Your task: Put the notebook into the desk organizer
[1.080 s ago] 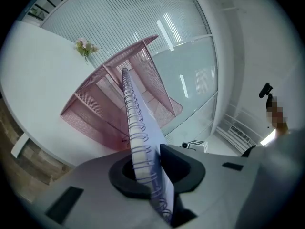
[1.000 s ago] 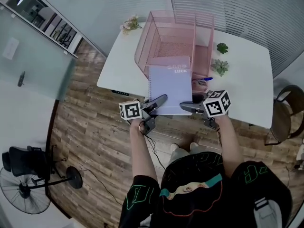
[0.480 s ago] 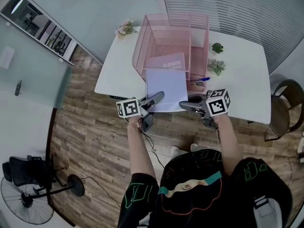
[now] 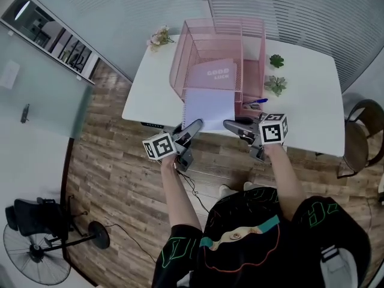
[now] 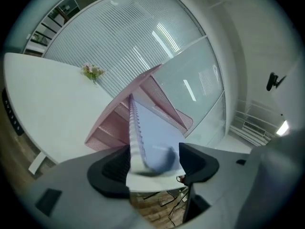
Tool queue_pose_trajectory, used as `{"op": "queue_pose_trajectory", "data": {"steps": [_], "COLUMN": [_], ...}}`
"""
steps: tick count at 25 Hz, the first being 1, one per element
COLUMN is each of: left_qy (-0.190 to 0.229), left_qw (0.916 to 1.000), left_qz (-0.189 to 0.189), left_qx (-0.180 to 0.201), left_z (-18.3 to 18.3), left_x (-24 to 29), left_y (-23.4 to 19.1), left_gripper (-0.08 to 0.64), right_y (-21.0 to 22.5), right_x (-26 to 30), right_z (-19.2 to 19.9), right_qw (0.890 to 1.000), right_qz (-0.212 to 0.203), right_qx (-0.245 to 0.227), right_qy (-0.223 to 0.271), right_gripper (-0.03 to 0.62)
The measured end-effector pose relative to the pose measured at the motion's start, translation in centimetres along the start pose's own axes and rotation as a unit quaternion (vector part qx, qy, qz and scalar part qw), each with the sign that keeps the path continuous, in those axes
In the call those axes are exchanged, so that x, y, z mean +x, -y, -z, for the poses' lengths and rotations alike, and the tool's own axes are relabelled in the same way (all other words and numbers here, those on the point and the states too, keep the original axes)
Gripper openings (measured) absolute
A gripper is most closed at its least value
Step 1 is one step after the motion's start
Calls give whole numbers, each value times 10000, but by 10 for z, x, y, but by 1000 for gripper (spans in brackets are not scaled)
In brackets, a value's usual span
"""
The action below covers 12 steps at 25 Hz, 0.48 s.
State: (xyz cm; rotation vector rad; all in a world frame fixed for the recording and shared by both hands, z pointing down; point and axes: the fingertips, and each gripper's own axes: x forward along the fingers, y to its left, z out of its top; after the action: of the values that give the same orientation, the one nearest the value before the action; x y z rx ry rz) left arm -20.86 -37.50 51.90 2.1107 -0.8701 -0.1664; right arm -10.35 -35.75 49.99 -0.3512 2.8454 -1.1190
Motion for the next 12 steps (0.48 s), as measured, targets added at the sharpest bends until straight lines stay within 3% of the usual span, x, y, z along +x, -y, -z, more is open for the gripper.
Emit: {"op": "queue_pose_trajectory", "data": {"steps": [3,6,10,12], "left_qy": [212,377,457,459], "left_qw": [9997,9990,9950,9920], "left_qz": [-109,-132,-581,-744], "left_qx": [23,209,672,914], "left_z": [5,4,-2,-4], "left_x": [-10,-16,-18,-17], "left_y": [-1,7,8,11], "left_gripper": [309,191,99,16], "right_y": [3,9,17,21], "right_x": [2,5,10,11], "right_z": [-6,-10,-20,-22], "right_qw": [9996,9991,9981,9973], "right_qz": [10,122,394,601], "right_qx": [165,235,189,129], "right_qy": [215,328,424,406], "right_gripper": [55,57,69,77]}}
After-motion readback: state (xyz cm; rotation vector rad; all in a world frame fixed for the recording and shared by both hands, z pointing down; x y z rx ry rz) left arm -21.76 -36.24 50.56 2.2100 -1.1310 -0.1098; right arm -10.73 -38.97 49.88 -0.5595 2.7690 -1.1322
